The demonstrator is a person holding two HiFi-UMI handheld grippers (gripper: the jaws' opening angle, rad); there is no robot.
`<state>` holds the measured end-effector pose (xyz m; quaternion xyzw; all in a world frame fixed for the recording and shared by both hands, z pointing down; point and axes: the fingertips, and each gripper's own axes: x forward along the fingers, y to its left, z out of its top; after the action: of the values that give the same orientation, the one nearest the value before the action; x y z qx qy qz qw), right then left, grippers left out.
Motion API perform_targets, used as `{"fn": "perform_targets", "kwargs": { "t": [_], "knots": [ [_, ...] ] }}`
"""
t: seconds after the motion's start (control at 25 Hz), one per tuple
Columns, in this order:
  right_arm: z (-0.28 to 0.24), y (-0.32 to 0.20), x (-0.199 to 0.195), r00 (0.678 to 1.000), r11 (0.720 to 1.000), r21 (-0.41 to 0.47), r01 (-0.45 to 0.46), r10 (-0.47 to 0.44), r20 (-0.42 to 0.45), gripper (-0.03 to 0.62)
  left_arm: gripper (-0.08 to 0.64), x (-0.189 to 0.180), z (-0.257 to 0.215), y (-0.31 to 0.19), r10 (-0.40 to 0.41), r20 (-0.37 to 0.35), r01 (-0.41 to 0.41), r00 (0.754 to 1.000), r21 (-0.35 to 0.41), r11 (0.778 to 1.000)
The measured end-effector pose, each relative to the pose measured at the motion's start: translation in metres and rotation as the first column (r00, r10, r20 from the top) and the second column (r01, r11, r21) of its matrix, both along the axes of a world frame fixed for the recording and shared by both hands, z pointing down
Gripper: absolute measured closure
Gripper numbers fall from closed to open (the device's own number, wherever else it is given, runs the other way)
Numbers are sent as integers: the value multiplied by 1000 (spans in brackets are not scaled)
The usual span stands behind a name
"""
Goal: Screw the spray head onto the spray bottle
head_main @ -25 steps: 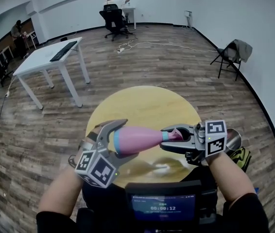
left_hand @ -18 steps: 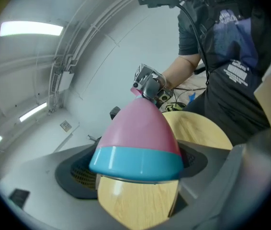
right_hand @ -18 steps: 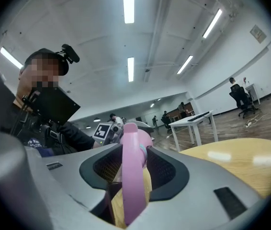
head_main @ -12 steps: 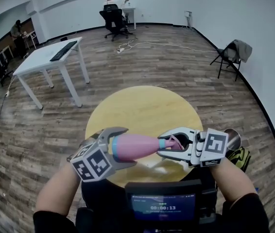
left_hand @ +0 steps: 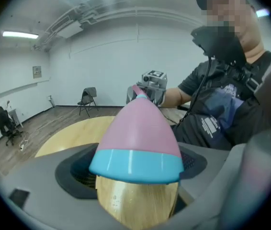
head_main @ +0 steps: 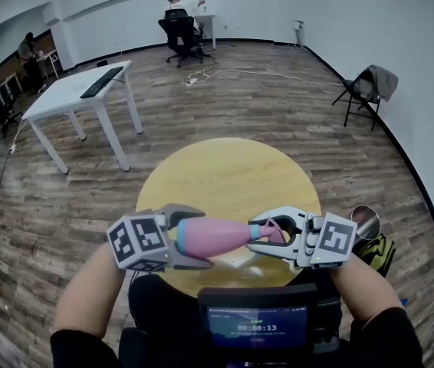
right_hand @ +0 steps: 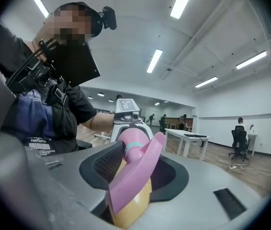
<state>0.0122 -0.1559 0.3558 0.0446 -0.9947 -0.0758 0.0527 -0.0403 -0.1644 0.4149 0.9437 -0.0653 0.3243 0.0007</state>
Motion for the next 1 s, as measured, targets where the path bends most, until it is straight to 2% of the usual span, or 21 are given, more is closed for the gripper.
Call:
{"fn": "perform_targets", "kwargs": {
  "t": [0.08, 0.12, 0.16, 0.2, 0.24, 0.32, 0.36, 0.4, 0.44, 0.48, 0.52, 0.56, 0.6, 0.68, 0.76, 0.8, 0.84, 0.88, 0.92, 0.96, 1.0],
  "knots": [
    [-2, -5, 6, 998, 996, -83, 12, -7, 59, 420, 71, 3, -10, -4, -13, -55, 17, 998, 72, 997],
    [-5, -10, 10, 995, 989, -144, 26, -11, 103, 420, 69, 6, -16, -7, -19, -74, 30, 997, 157, 987],
    [-8, -14, 15, 989, 976, -214, 48, -15, 150, 422, 66, 8, -21, -9, -20, -89, 42, 996, 259, 965],
    [-11, -18, 19, 979, 954, -288, 81, -23, 201, 422, 60, 9, -26, -11, -15, -94, 49, 996, 370, 928],
    [-14, -20, 24, 967, 925, -358, 126, -34, 252, 420, 54, 9, -30, -12, -12, -79, 49, 997, 481, 875],
    [-15, -20, 27, 941, 852, -473, 224, -61, 334, 420, 52, 7, -34, -12, -31, -19, 36, 999, 668, 743],
    [-15, -18, 27, 929, 816, -514, 265, -73, 363, 420, 48, 8, -36, -12, -45, 0, 31, 999, 729, 684],
    [-15, -17, 27, 919, 783, -546, 299, -82, 386, 420, 48, 9, -40, -11, -52, 1, 33, 999, 765, 643],
    [-15, -16, 26, 911, 759, -566, 323, -87, 403, 420, 48, 10, -44, -10, -49, -11, 39, 999, 777, 628],
    [-16, -16, 26, 906, 745, -575, 337, -90, 413, 420, 48, 12, -48, -7, -39, -29, 47, 999, 763, 644],
    [-17, -15, 26, 906, 744, -577, 338, -90, 414, 420, 46, 13, -50, -4, -26, -51, 55, 998, 723, 688],
    [-17, -15, 25, 910, 753, -572, 326, -86, 406, 417, 55, 14, -51, -1, -11, -79, 61, 997, 662, 747],
    [-17, -14, 25, 917, 770, -560, 306, -79, 392, 417, 62, 15, -52, 1, 4, -110, 62, 994, 592, 804],
    [-18, -12, 24, 932, 819, -515, 251, -61, 357, 417, 72, 19, -48, 5, 25, -185, 60, 982, 436, 898],
    [-22, -11, 23, 950, 885, -430, 179, -42, 310, 417, 75, 21, -38, 7, -14, -243, 65, 970, 202, 977],
    [-25, -10, 22, 961, 921, -364, 138, -35, 275, 417, 75, 22, -30, 9, -47, -257, 61, 965, 47, 997],
    [-26, -8, 22, 971, 953, -287, 99, -30, 236, 417, 75, 22, -24, 14, -78, -274, 45, 959, -124, 991],
    [-26, -5, 21, 980, 975, -210, 67, -25, 198, 417, 75, 24, -19, 19, -111, -300, 14, 948, -307, 952],
    [-24, -4, 20, 986, 987, -151, 44, -18, 168, 417, 75, 25, -21, 25, -151, -338, -30, 929, -476, 879],
    [-21, -3, 20, 988, 991, -129, 31, -11, 151, 420, 122, 28, -28, 27, -197, -385, -77, 902, -591, 803],
    [-18, -5, 21, 989, 988, -153, 30, -7, 150, 422, 170, 29, -39, 24, -235, -433, -97, 871, -619, 780]
  ]
}}
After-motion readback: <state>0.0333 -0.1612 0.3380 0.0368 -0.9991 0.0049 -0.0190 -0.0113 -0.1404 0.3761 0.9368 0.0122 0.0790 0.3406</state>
